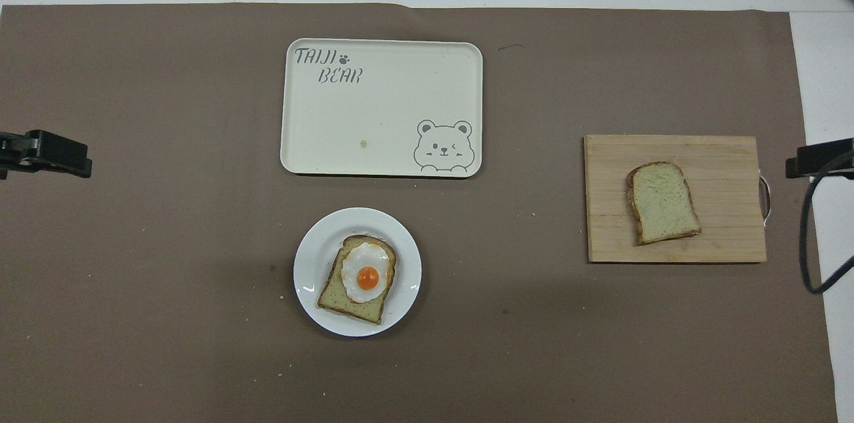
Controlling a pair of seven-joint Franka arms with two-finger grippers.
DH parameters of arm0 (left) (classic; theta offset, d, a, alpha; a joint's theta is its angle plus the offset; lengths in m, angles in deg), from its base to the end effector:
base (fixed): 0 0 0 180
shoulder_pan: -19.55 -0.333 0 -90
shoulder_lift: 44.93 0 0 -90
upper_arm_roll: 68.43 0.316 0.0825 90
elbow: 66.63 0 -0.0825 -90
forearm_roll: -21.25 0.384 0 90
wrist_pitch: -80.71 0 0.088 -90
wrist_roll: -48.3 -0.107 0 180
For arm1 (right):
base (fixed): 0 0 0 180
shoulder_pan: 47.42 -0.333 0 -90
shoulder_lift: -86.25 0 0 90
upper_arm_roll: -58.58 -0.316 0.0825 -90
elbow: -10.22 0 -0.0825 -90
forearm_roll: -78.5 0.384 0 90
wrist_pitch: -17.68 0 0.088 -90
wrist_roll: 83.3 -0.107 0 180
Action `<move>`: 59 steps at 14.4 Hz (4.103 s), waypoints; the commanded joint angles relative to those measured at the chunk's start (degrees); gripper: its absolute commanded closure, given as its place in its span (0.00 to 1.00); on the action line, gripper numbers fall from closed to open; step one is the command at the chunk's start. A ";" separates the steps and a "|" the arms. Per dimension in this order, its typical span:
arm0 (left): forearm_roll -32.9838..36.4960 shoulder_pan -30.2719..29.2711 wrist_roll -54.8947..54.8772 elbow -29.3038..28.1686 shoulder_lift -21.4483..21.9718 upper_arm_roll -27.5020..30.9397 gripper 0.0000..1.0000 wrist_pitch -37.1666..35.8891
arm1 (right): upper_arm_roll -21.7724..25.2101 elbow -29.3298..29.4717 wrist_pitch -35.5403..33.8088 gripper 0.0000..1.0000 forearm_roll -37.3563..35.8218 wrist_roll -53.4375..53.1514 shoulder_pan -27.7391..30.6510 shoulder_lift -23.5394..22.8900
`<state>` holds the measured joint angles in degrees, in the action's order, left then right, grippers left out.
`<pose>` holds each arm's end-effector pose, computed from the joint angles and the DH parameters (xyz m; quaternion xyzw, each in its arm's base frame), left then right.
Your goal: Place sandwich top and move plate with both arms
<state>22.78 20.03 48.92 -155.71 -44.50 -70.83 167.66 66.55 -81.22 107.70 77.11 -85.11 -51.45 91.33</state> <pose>0.5463 -0.0246 0.6316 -0.9996 0.0192 0.0144 0.0139 0.5254 -0.0425 0.6601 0.9982 -0.0504 0.0314 0.0066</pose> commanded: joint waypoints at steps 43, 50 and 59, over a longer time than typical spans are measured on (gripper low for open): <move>-0.04 -0.40 -0.53 0.57 -0.26 -0.06 0.00 -0.81 | -0.85 -15.87 27.57 0.00 13.52 24.30 5.26 -14.83; -0.04 -0.40 -0.53 0.57 -0.26 -0.06 0.00 -0.81 | -0.85 -15.96 30.30 0.00 13.96 24.49 5.79 -17.47; -0.04 -0.40 -0.53 0.57 -0.26 -0.06 0.00 -0.81 | -0.76 -20.09 30.48 0.00 13.88 27.13 7.46 -17.91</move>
<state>22.78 20.04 48.92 -155.71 -44.50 -70.83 167.66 66.23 -99.46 137.17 89.17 -60.77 -45.11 72.94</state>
